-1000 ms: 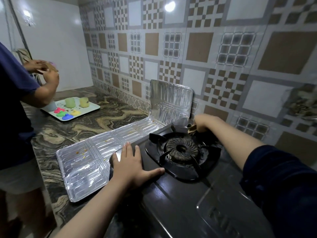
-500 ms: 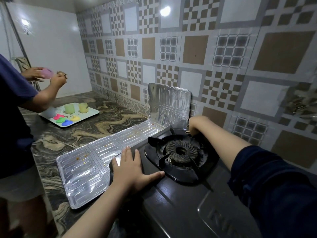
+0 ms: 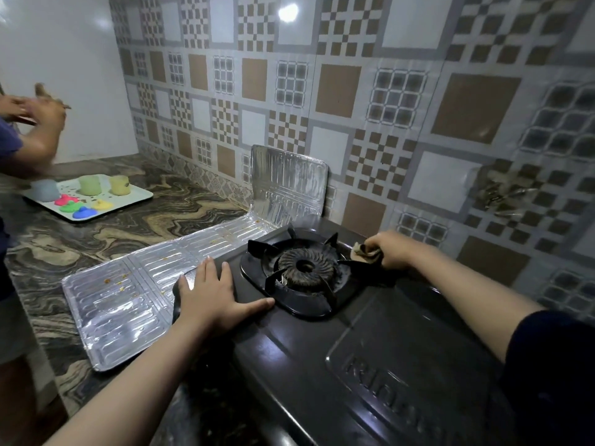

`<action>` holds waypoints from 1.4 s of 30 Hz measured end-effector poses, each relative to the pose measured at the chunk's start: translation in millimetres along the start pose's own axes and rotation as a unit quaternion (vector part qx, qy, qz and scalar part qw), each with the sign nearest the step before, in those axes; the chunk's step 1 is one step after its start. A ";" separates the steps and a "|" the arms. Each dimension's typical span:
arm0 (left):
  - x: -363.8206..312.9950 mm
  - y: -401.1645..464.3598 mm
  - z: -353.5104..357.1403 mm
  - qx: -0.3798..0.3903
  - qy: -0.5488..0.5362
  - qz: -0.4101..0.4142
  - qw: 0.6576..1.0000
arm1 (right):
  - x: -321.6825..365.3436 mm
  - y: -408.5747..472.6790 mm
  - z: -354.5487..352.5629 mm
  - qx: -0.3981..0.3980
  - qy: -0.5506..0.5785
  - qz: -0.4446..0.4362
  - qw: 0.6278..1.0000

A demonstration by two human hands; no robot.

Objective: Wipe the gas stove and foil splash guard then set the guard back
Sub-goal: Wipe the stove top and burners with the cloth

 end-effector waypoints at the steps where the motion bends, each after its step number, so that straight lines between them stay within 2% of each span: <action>1: 0.1 0.1 0.8 0.001 -0.002 0.001 1.000 | -5.4 -7.8 2.9 -0.002 0.008 0.003 1.000; 19: 0.3 1.0 1.9 -0.005 0.000 0.004 1.000 | 33.7 -76.6 30.2 -0.019 -0.093 0.083 0.992; 29: -0.6 1.2 2.0 -0.006 -0.001 0.011 1.000 | 78.6 -106.8 34.8 0.008 -0.135 0.043 0.990; 32: -0.3 0.4 -0.1 -0.007 -0.007 0.015 1.000 | 83.5 -110.7 24.1 0.048 -0.085 0.038 0.995; 35: 1.0 0.3 -0.3 -0.004 -0.021 0.020 1.000 | 78.3 -115.1 1.5 0.103 0.051 0.024 0.993; 38: 7.0 7.5 -4.7 -0.021 -0.044 0.042 0.998 | 81.2 -117.8 -17.9 0.130 0.175 -0.019 0.976; 42: 32.1 17.8 -21.6 -0.087 -0.184 0.091 0.975 | 109.6 -94.7 -36.8 0.135 0.258 -0.074 0.954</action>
Point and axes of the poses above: each hand's wrist, its own y-axis towards the middle knuckle, its own z-axis out of the palm, x = y × z, the point moved 4 cm from there along y, towards the middle knuckle, and after that the axes turned 8 degrees about x, right-handed, at the moved point
